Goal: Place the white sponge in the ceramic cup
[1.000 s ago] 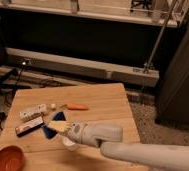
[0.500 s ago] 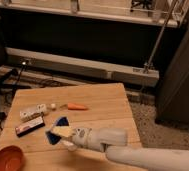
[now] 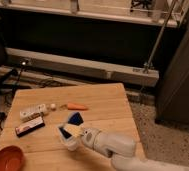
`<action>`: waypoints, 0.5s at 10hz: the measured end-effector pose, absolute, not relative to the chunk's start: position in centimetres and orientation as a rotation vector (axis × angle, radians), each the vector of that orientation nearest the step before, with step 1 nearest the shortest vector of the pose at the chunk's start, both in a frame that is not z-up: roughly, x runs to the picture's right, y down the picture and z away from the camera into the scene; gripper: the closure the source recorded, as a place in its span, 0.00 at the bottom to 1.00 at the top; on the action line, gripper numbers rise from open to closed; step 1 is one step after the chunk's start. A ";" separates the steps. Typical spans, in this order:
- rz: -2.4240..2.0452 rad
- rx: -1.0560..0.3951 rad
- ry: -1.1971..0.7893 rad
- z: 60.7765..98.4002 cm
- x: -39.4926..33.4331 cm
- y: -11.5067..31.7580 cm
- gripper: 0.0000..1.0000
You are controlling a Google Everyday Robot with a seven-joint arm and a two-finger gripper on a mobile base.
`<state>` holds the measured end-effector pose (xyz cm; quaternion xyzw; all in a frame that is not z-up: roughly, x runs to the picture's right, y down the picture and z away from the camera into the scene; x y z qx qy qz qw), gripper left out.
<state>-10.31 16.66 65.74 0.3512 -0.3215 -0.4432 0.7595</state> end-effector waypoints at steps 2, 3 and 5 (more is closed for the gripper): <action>-1.079 0.763 -0.620 65.5 -11.6 16.7 1.00; -1.138 0.764 -0.594 65.1 -12.5 16.8 1.00; -1.236 0.744 -0.531 64.7 -13.3 17.1 1.00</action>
